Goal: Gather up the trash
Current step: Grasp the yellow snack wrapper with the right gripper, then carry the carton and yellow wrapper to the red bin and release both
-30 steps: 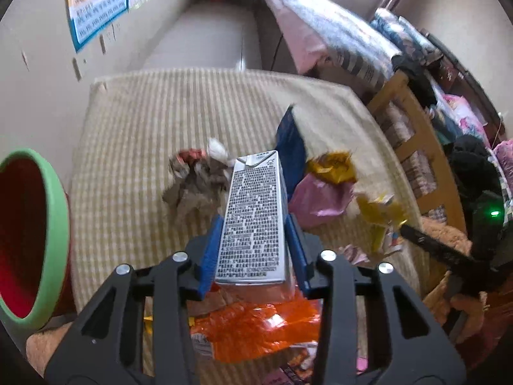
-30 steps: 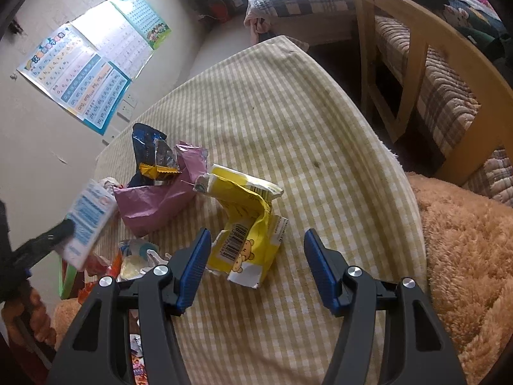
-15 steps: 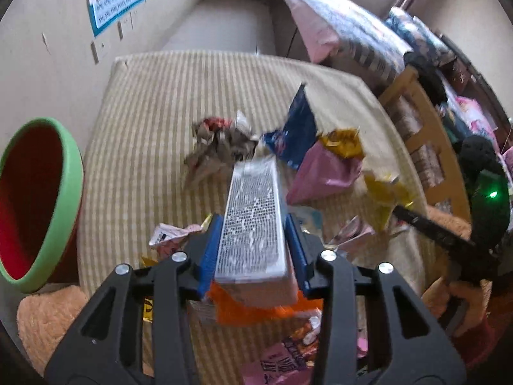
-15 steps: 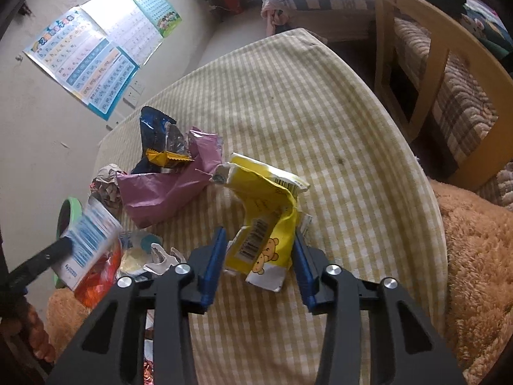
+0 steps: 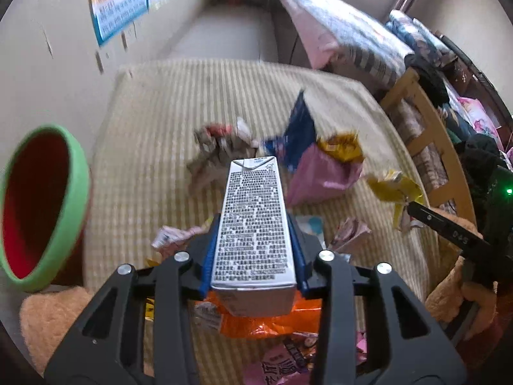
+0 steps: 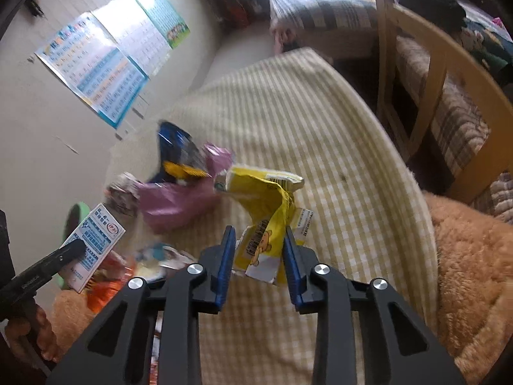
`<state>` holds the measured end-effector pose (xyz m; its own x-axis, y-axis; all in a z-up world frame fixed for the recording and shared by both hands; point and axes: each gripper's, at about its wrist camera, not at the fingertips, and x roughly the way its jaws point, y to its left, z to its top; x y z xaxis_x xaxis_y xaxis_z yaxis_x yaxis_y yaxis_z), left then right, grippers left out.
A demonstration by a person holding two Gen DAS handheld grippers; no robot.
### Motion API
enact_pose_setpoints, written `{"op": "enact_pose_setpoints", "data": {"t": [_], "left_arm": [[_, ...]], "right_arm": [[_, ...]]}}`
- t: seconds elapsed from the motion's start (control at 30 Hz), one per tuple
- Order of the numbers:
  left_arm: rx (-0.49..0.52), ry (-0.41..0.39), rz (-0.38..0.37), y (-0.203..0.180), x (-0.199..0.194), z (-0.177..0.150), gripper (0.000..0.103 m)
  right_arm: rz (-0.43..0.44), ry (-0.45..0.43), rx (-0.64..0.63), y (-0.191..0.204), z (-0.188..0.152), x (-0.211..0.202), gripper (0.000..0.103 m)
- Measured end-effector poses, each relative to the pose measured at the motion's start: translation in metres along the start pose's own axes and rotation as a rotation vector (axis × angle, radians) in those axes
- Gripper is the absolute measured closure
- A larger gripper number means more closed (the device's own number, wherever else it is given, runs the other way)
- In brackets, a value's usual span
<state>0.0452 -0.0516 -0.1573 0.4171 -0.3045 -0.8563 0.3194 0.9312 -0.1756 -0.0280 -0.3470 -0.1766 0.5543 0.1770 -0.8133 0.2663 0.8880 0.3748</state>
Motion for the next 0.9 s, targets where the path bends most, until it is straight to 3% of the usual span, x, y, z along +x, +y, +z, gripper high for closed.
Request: {"op": "enact_pose_setpoints", "data": {"t": [0.23,0.4,0.9], "left_arm": [[-0.006,-0.149,0.057,0.000,-0.047,0.010,0.066],[-0.024,-0.193,0.077,0.010,-0.063,0.013,0.066],[-0.142,-0.228,0.107,0.071,-0.080,0.000,0.066]], "right_arm": [[0.059,-0.123,-0.072,0.043,0.013,-0.045,0.075],[0.100,-0.161,-0.144,0.081,0.022,-0.059,0.075],[0.131,-0.119,-0.261,0.151,0.018,-0.042,0.075]]}}
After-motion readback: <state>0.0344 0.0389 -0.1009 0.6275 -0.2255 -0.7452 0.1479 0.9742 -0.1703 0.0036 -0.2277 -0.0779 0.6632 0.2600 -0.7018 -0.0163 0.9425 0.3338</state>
